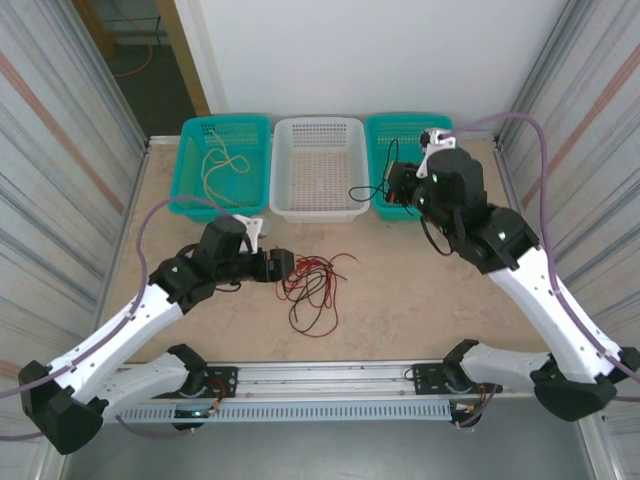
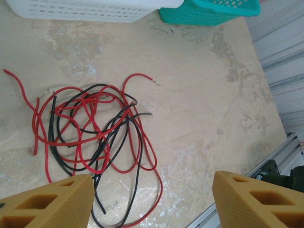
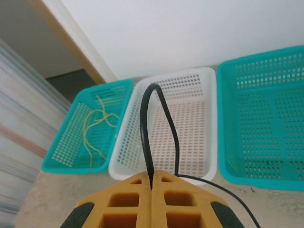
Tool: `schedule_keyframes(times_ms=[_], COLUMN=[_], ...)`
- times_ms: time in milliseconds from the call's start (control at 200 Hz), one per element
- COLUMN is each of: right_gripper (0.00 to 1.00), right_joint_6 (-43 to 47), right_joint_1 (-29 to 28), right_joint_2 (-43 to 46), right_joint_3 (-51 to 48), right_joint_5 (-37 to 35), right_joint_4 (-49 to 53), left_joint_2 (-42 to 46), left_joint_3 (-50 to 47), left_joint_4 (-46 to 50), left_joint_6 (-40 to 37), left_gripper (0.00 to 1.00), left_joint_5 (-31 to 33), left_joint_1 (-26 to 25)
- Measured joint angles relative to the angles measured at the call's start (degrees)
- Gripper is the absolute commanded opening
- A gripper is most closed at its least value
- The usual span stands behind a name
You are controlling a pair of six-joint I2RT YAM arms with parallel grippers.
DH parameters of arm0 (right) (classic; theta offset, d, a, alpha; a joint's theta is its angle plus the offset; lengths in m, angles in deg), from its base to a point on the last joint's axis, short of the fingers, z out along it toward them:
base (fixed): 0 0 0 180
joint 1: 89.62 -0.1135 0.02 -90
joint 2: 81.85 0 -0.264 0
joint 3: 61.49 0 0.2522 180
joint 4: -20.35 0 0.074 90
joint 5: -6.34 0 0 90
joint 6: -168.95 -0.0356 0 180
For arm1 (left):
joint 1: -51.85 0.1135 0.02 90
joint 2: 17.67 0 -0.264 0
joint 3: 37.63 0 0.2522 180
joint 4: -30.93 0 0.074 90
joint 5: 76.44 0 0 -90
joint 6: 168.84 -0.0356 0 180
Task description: Untangle the cables
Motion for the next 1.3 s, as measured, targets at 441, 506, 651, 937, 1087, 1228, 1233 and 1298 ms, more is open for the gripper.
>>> schedule_keyframes(times_ms=[441,506,651,937,1087,1228,1233,1298], right_gripper=[0.0,0.0,0.0,0.17,0.42,0.58,0.58,0.57], right_joint_6=[0.0,0.1,0.6,3.6,5.0,5.1,5.0,5.2], right_joint_1=[20.1,21.7,23.7,26.5,28.1,27.5,27.5,27.1], right_joint_2=[-9.5,-11.1,-15.8,-25.3,-29.6,-28.4,-28.2,-27.2], right_joint_3=[4.1,5.2,8.1,15.8,22.6,20.0,19.7,17.7], right_joint_5=[13.1,14.1,15.1,14.9,15.0,15.4,15.4,15.6], right_joint_4=[0.8,0.8,1.1,3.7,4.9,4.5,4.5,5.0], left_joint_2=[2.0,1.3,0.5,-0.4,-2.8,-2.8,-2.8,-2.7], left_joint_3=[-4.4,-4.8,-4.8,-6.3,-6.3,-6.3,-6.3,-6.1], left_joint_4=[2.4,2.3,2.3,0.4,-0.7,-0.8,-0.7,-0.5], left_joint_6=[1.0,1.0,1.0,1.5,1.4,1.5,1.5,1.9], left_gripper=[0.7,0.7,0.7,0.7,0.71,0.71,0.71,0.71], left_joint_5=[2.9,2.9,2.9,1.3,0.4,0.3,0.3,0.1], left_joint_1=[0.1,0.1,0.4,1.9,2.0,2.0,2.0,2.0])
